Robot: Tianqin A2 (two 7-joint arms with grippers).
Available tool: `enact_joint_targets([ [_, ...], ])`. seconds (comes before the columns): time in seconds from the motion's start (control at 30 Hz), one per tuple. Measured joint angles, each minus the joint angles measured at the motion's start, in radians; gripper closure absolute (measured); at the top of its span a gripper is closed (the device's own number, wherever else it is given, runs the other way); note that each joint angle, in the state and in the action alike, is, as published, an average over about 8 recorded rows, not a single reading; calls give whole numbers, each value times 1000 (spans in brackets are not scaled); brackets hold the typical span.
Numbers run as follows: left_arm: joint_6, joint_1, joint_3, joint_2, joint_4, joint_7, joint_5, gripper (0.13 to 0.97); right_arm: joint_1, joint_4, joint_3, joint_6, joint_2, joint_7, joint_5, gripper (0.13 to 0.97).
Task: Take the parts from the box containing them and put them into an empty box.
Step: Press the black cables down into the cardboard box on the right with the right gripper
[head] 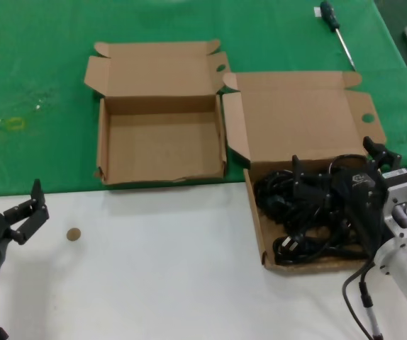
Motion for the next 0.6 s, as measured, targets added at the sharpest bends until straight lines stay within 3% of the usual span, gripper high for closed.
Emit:
enact_joint_targets([
  [0.33, 0, 0, 0, 0, 0, 0, 0, 338, -6, 22, 11, -16, 2, -13, -7, 129],
  [0.6, 0, 0, 0, 0, 0, 0, 0, 546, -4, 28, 24, -100, 64, -39, -6, 129],
])
